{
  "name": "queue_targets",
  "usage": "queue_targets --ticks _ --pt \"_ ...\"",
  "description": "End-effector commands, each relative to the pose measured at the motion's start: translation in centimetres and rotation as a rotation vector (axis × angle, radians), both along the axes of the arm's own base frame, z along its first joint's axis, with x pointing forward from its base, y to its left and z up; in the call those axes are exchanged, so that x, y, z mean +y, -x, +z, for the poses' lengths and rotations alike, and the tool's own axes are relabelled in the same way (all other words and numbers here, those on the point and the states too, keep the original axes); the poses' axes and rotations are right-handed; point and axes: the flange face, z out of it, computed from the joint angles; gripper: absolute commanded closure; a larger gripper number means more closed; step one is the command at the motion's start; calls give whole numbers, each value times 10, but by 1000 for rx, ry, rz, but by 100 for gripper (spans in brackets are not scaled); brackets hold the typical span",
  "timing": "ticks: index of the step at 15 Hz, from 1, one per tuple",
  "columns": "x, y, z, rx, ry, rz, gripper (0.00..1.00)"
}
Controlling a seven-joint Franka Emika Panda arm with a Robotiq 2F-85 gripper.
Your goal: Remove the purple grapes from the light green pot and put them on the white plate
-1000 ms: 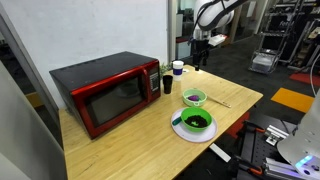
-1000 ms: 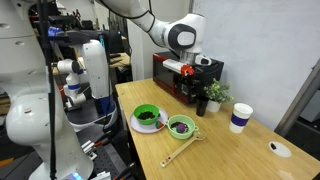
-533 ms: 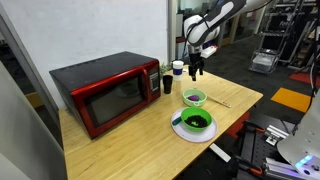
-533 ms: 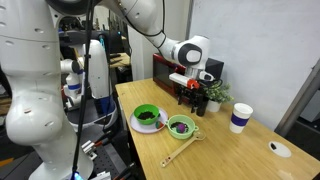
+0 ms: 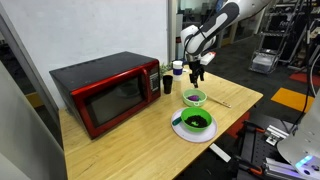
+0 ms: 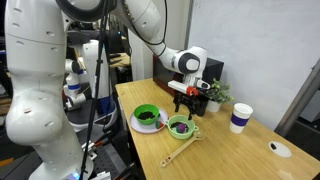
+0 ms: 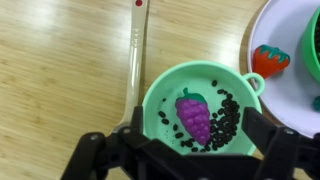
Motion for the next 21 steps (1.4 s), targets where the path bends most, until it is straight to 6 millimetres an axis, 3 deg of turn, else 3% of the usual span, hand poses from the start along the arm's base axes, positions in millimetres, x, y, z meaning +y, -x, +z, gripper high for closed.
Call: queue_targets --ticks 1,9,21 --pt "1 0 -4 12 -2 -2 0" --pt "4 0 -11 27 0 -11 0" --pt "-10 -20 -61 39 -25 74 0"
